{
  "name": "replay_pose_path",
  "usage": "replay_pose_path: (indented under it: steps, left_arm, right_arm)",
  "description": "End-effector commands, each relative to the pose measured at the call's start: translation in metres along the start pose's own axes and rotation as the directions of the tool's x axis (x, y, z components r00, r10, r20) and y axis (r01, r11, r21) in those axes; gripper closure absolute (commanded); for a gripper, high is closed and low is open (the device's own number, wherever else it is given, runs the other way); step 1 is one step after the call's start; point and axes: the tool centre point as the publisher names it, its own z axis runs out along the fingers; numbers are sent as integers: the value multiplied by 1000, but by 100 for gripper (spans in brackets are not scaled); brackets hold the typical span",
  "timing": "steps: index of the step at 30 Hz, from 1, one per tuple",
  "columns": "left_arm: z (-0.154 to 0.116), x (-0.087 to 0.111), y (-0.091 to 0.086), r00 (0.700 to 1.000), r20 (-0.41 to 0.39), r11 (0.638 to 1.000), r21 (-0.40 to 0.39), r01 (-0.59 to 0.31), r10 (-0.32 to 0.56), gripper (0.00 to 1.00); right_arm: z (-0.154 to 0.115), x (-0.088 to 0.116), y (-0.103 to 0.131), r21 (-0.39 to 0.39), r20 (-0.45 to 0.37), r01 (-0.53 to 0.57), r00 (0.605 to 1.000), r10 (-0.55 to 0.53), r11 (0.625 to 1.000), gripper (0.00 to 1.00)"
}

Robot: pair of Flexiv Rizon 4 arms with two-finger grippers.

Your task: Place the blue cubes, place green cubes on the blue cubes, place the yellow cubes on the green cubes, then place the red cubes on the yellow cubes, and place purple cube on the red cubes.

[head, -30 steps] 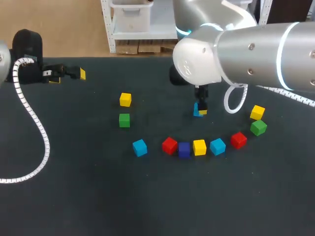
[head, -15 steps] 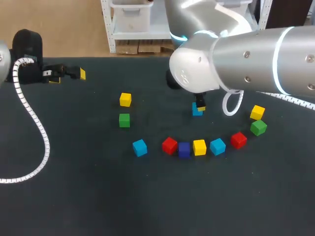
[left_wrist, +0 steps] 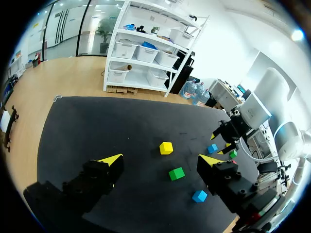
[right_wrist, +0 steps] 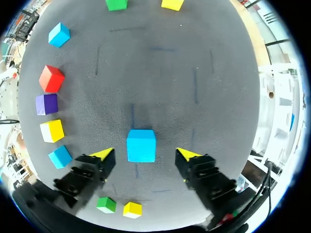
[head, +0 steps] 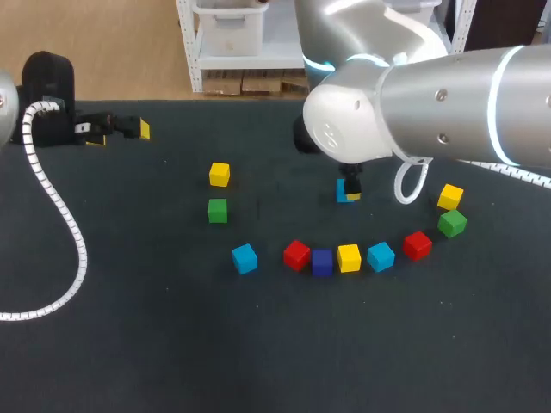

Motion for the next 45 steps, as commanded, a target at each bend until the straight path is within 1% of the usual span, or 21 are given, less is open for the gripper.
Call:
replay_pose_path:
  steps: [1, 3, 6, 9, 12, 13, 15, 18, 23, 25, 26, 43, 44, 45]
  left_arm:
    - [-1, 2, 3, 1000, 8, 1000, 15, -3, 3, 0]
    - [-1, 2, 3, 1000, 8, 1000, 15, -3, 3, 0]
    - [-1, 2, 3, 1000, 8, 1000, 15, -3, 3, 0]
    - [-1, 2, 3, 1000, 8, 1000, 15, -3, 3, 0]
    - [-1, 2, 3, 1000, 8, 1000, 15, -3, 3, 0]
    - [-1, 2, 3, 1000, 8, 1000, 15, -3, 3, 0]
    - [-1, 2, 3, 1000, 8, 1000, 15, -3, 3, 0]
    - [-1, 2, 3, 1000, 8, 1000, 15, -3, 3, 0]
    - [-1, 2, 3, 1000, 8, 1000, 15, -3, 3, 0]
    - [-1, 2, 3, 1000, 8, 1000, 15, -3, 3, 0]
    - [-1, 2, 3, 1000, 8, 1000, 15, -3, 3, 0]
    - [-1, 2, 3, 1000, 8, 1000, 15, -3, 3, 0]
    - [-1, 2, 3, 1000, 8, 1000, 15, -3, 3, 0]
    - [-1, 2, 3, 1000, 8, 1000, 15, -3, 3, 0]
  right_arm:
    - [-23, 13, 4, 20, 47, -2, 999, 1, 1000, 0]
    - [-38, 19, 6, 27, 77, -7, 997, 5, 1000, 0]
    - [-59, 29, 16, 40, 108, -17, 994, 12, 999, 0]
    - [-76, 37, 35, 46, 142, -39, 989, 32, 998, 0]
    - [-91, 43, 59, 51, 181, -57, 982, 47, 997, 0]
    - [-93, 44, 65, 53, 189, -54, 981, 43, 997, 0]
    - [-97, 44, 85, 63, 199, -32, 980, 19, 998, 0]
    - [-97, 41, 106, 83, 196, 0, 980, -16, 997, 0]
    - [-98, 38, 128, 96, 202, 5, 979, -24, 995, 0]
    - [-102, 38, 131, 116, 201, -25, 980, 2, 993, 0]
    - [-106, 38, 131, 96, 210, -62, 977, 41, 993, 0]
    - [-106, 38, 131, 96, 210, -62, 977, 41, 993, 0]
    - [-105, 33, 131, 95, 212, -62, 976, 40, 994, 0]
    - [-100, 27, 130, 77, 203, -47, 979, 30, 996, 0]
